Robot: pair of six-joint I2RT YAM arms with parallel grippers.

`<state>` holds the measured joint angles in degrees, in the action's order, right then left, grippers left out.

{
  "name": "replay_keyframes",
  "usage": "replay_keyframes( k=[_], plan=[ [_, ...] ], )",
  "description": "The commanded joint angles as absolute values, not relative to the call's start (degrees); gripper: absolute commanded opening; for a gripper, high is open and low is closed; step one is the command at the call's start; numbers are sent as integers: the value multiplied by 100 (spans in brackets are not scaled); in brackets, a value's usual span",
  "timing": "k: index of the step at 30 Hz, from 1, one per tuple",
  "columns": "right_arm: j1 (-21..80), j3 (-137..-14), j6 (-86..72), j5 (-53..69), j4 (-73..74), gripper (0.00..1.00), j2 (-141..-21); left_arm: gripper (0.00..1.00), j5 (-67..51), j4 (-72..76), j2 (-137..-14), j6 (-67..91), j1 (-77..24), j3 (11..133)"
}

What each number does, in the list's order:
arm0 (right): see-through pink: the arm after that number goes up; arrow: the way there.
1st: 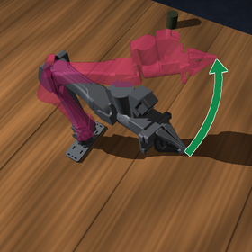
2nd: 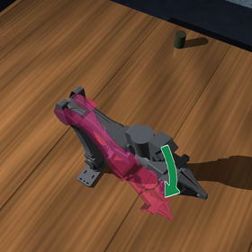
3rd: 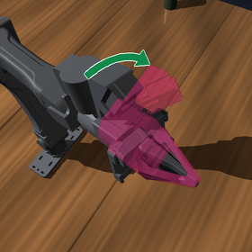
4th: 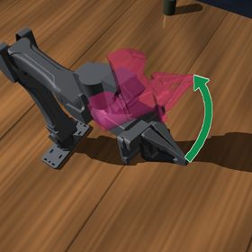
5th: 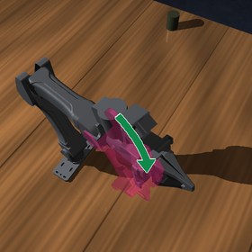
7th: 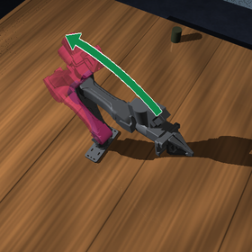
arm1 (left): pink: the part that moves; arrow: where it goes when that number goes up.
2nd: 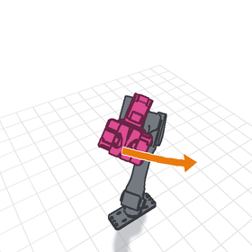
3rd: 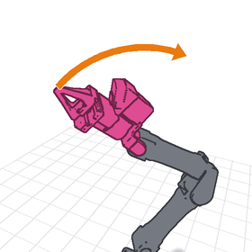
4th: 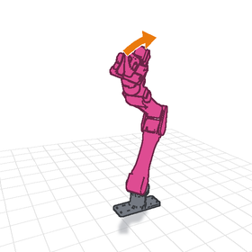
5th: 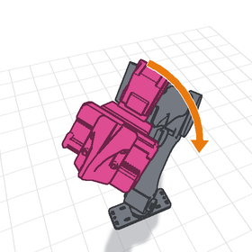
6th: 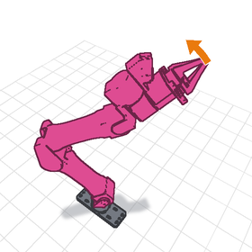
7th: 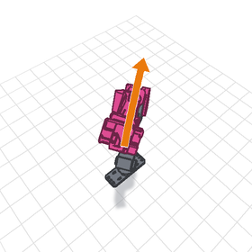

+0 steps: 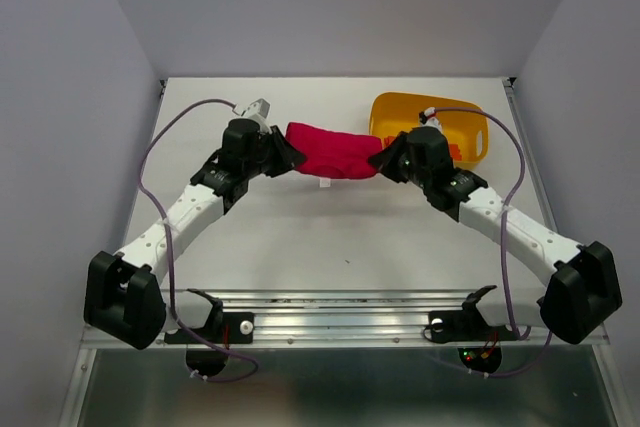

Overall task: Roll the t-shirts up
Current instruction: Pick up the T-shirt from the center of the board, then place the T-shirt in the bin.

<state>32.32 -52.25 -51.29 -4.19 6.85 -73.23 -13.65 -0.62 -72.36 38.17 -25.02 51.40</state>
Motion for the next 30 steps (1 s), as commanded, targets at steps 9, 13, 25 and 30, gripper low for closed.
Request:
replay_keyframes(
  k=[9, 13, 25, 30],
  plan=[
    [1786, -6846, -3780, -818, 1467, 1, -7330, 0, -1652, -281, -8401, 3349, -2750, 7935],
    [1048, -7154, -3656, -581, 1485, 1, -7698, 0, -1818, -281, -9262, 3348, -3014, 9005],
    [114, -7733, -3376, -571, 1476, 1, -9016, 0, -1889, -922, -12741, 2988, -3700, 12705],
    [9, -7945, -3331, -641, 1477, 1, -9421, 0, -2056, -967, -13438, 2962, -3753, 13368]
  ],
)
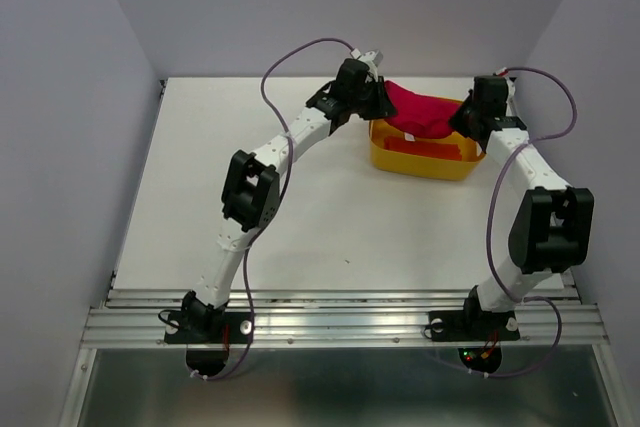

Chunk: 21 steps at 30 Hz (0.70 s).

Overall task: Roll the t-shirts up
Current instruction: Place the T-shirt in the bin.

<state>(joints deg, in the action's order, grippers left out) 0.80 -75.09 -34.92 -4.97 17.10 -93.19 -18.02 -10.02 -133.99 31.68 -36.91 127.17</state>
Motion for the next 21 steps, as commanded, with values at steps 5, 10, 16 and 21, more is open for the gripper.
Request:
replay_keyframes(
  k=[5, 10, 16, 21],
  plan=[
    [-105, -8103, -3296, -738, 1520, 1, -9685, 0, -2319, -792, -13868, 2892, -3771, 13464],
    [-158, -8244, -3243, -765, 1547, 1, -10045, 0, -2566, -615, -14211, 2900, -3797, 13727],
    [-211, -8507, -3173, -791, 1547, 1, -10467, 0, -2575, -510, -14563, 2663, -3797, 13930],
    [-211, -8745, -3067, -879, 1661, 1, -10863, 0, -2689, -422, -14827, 2593, -3797, 13948]
  ],
)
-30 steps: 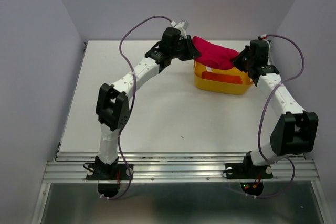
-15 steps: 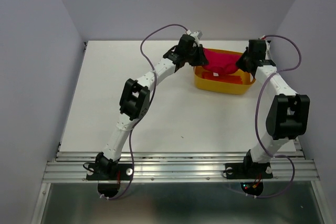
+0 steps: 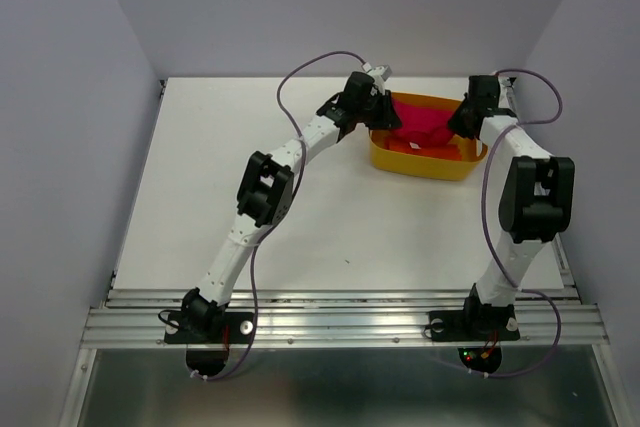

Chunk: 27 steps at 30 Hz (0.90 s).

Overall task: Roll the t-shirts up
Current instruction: Place the T-shirt in the bin.

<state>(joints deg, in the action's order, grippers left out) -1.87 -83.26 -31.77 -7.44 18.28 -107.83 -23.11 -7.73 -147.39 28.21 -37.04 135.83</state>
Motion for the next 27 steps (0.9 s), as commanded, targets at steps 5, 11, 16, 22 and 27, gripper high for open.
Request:
replay_keyframes(
  k=[5, 11, 16, 22, 27],
  plan=[
    [-211, -8772, -2997, -923, 1705, 1, -11100, 0, -2786, -360, -15108, 2654, -3779, 13948],
    [-211, -8622, -2953, -1151, 1758, 1, -11136, 0, -2848, -448, -15240, 2654, -3718, 13913],
    [-211, -8604, -2971, -1020, 1758, 1, -11056, 0, -2620, -746, -15048, 2365, -3709, 13537],
    [-211, -8534, -3015, -818, 1749, 1, -10987, 0, -2067, -1185, -14467, 1943, -3621, 13148],
    [-211, -8455, -3041, -537, 1758, 1, -10811, 0, -1776, -1643, -14046, 1732, -3455, 12921]
  ],
)
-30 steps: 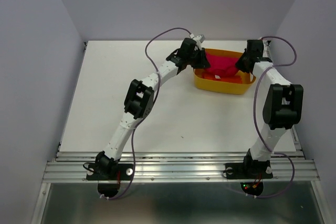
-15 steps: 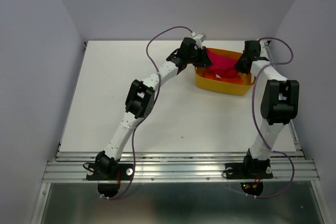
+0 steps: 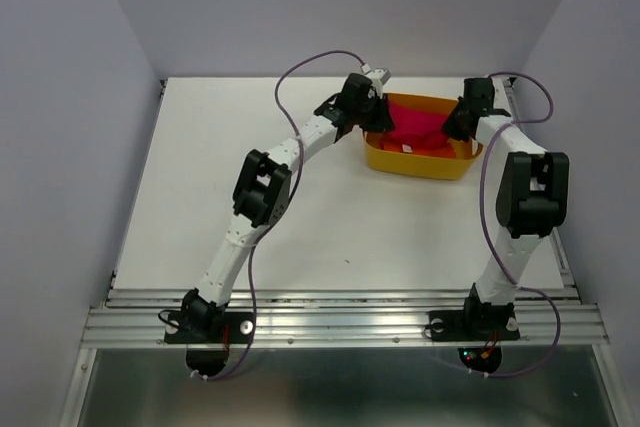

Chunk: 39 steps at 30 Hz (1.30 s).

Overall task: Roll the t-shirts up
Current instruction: Place the T-shirt in the bin.

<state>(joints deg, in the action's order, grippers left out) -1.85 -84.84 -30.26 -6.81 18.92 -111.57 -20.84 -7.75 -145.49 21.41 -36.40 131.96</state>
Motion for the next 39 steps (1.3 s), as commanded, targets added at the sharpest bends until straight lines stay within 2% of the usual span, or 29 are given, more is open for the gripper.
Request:
replay_keyframes(
  k=[1, 12, 21, 39],
  plan=[
    [-211, -8446, -3041, -510, 1749, 1, -10784, 0, -1775, -1670, -13923, 1714, -3419, 12833],
    [-105, -7963, -3269, 394, 1793, 1, -10468, 0, -1723, -2452, -13307, 1494, -3252, 12429],
    [237, -7673, -3454, 300, 1705, 1, -10047, 0, -1600, -2777, -12525, 1266, -3217, 11891],
    [237, -7805, -3331, -263, 1705, 1, -10090, 0, -1811, -2505, -13306, 1485, -3533, 12744]
  ],
)
